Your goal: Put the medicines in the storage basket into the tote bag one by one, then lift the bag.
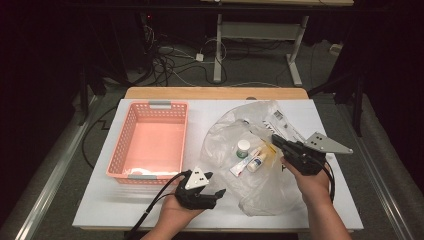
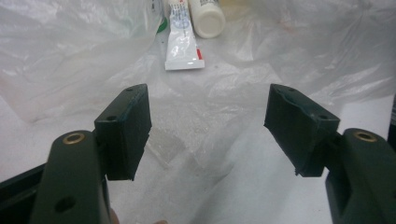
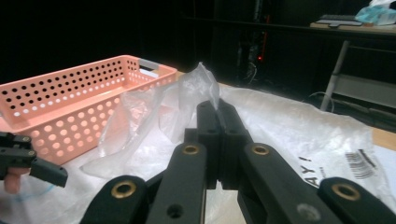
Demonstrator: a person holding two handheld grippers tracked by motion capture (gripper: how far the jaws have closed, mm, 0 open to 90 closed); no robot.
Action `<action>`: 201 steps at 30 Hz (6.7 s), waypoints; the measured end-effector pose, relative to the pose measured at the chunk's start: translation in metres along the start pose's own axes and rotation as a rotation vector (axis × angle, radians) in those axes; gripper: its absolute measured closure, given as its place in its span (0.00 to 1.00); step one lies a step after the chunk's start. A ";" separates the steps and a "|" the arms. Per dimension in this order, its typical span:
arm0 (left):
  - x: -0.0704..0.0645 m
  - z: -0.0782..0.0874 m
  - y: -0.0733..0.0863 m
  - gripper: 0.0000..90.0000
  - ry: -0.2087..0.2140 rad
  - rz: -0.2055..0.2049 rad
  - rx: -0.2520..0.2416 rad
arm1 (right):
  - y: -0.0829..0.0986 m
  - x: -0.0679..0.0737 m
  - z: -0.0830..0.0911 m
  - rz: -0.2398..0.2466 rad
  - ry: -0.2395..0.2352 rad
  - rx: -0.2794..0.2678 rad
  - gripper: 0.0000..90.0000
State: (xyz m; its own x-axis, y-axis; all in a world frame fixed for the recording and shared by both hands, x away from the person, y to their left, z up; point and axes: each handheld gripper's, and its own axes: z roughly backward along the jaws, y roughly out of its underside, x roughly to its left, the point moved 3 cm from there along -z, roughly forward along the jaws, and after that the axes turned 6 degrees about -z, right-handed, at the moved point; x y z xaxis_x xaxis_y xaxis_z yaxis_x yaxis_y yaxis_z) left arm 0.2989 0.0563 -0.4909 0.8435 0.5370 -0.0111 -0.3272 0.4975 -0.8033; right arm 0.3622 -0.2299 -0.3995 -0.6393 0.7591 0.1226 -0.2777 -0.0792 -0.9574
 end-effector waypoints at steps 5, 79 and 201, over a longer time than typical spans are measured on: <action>0.001 -0.001 0.002 0.34 -0.012 0.004 0.009 | -0.002 -0.009 0.007 -0.005 0.028 -0.013 1.00; -0.001 -0.006 -0.047 0.98 -0.083 0.005 -0.191 | 0.009 0.001 0.017 0.012 0.051 0.007 1.00; -0.003 0.013 -0.027 0.37 -0.081 0.061 -0.210 | -0.063 -0.031 -0.003 0.021 0.226 -0.150 1.00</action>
State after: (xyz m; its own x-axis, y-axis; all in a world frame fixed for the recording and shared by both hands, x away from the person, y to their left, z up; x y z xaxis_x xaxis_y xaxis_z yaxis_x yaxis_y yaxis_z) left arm 0.2994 0.0502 -0.4614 0.7850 0.6191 -0.0228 -0.2739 0.3139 -0.9091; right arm 0.4011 -0.2468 -0.3441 -0.4631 0.8845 0.0566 -0.1455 -0.0129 -0.9893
